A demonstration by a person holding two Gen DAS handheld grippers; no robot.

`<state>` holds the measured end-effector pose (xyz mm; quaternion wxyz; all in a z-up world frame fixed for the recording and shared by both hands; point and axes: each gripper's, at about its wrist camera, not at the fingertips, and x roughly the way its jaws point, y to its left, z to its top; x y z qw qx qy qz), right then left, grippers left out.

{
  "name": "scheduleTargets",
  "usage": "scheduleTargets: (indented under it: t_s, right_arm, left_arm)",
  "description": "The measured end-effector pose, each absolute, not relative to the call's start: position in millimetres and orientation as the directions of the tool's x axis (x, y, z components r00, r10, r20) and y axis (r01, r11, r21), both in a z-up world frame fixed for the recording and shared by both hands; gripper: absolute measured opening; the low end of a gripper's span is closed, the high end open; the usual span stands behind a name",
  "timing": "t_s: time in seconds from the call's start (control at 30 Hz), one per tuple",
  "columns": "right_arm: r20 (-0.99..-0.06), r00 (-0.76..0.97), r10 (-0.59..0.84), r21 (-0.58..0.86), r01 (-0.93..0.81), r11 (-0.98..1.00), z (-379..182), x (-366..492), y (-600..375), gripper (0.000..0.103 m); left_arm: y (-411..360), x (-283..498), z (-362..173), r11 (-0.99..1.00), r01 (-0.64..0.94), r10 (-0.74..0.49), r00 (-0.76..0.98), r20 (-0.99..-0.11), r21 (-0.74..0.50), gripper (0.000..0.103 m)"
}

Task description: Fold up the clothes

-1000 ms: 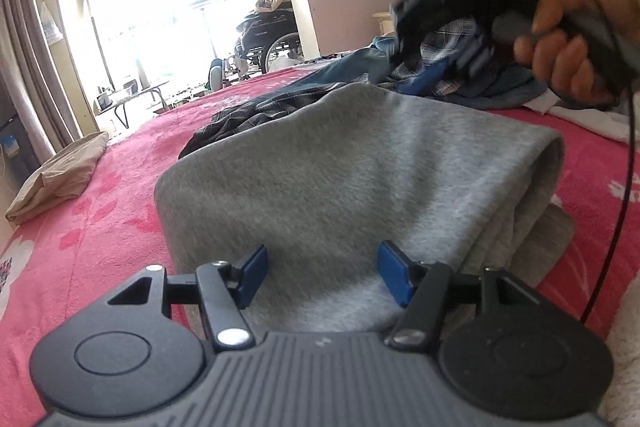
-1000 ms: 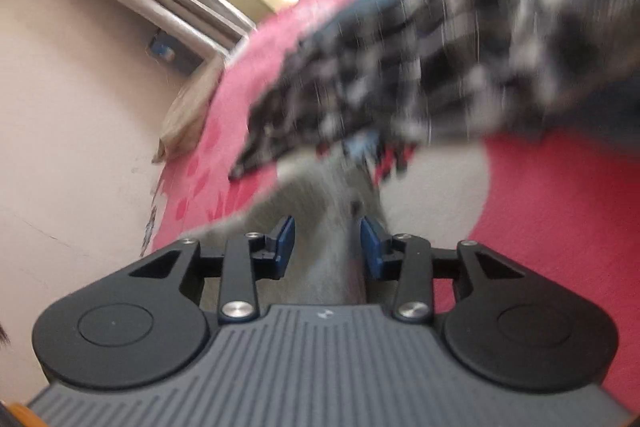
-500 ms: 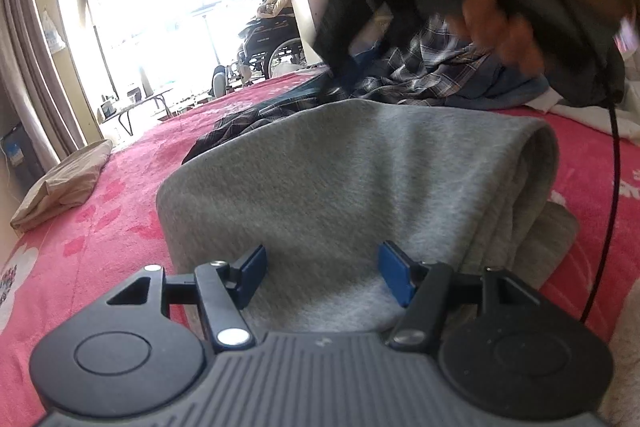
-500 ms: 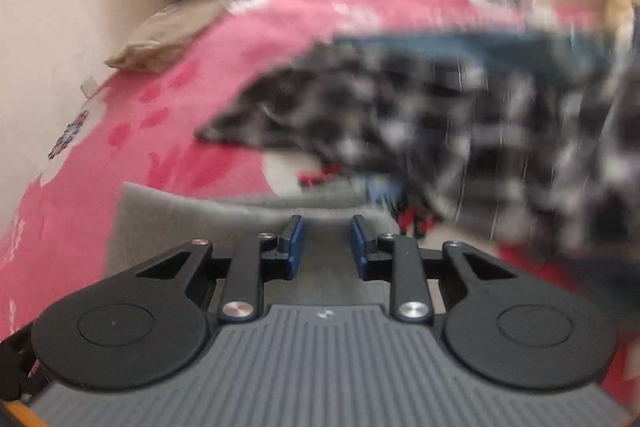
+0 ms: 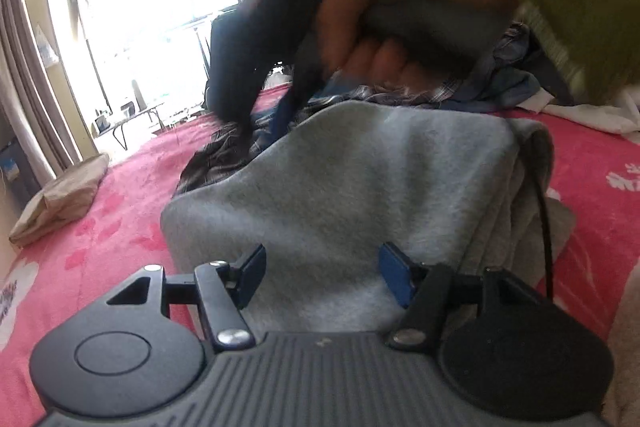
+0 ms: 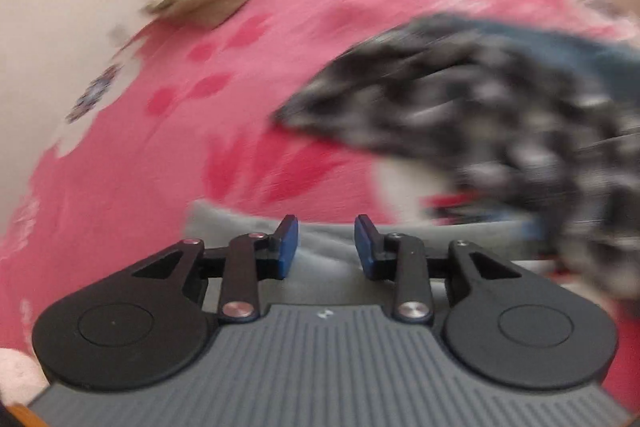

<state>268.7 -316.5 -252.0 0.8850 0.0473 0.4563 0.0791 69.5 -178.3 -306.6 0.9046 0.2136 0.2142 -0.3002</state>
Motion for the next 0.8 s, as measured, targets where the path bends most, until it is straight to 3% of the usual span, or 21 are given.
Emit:
scheduleTargets:
  t_s: [0.2, 0.33, 0.47, 0.53, 0.73, 0.8]
  right_arm:
    - [-0.77, 0.619, 0.155, 0.237, 0.052, 0.97, -196, 195, -390, 0.028]
    - [-0.815, 0.553, 0.173, 0.261, 0.084, 0.962, -222, 170, -395, 0.028]
    - [-0.849, 0.522, 0.083, 0.183, 0.143, 0.973, -274, 172, -393, 0.025]
    - [-0.837, 0.54, 0.09, 0.218, 0.177, 0.96, -257, 168, -397, 0.025]
    - [-0.784, 0.608, 0.123, 0.193, 0.05, 0.98, -200, 101, -386, 0.026]
    - [-0.832, 0.541, 0.121, 0.164, 0.031, 0.986, -217, 91, -377, 0.026]
  left_arm:
    - [-162, 68, -284, 0.761, 0.611, -0.456, 0.742, -0.492, 0.216, 0.065]
    - [-165, 68, -295, 0.732, 0.633, -0.418, 0.71, -0.567, 0.251, 0.066]
    - [-165, 74, -288, 0.723, 0.643, -0.402, 0.688, -0.605, 0.251, 0.066]
    - [-162, 71, -280, 0.721, 0.642, -0.403, 0.694, -0.597, 0.26, 0.066]
    - [-161, 48, -280, 0.67, 0.678, -0.412, 0.679, -0.608, 0.303, 0.065]
    - [-167, 45, -288, 0.65, 0.684, -0.4, 0.678, -0.617, 0.33, 0.065]
